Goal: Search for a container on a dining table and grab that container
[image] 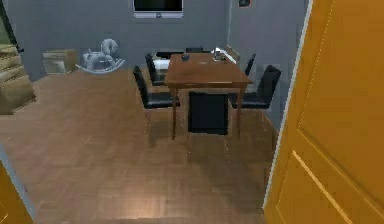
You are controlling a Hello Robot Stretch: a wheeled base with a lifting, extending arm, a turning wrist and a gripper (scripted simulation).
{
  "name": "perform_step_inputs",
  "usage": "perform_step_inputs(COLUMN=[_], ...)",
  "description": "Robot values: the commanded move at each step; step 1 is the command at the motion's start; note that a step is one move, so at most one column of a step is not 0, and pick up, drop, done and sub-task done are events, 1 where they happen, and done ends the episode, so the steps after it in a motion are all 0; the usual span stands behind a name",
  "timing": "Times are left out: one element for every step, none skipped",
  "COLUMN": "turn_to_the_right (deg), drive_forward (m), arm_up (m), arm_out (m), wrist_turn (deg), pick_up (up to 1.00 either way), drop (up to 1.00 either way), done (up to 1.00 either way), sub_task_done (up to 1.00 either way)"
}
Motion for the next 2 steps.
perform_step_inputs(turn_to_the_right=[0.0,0.0], drive_forward=[1.0,0.25], arm_up=[0.0,0.0], arm_out=[0.0,0.0], wrist_turn=[0.0,0.0], pick_up=[0.0,0.0], drop=[0.0,0.0], done=[0.0,0.0], sub_task_done=[0.0,0.0])
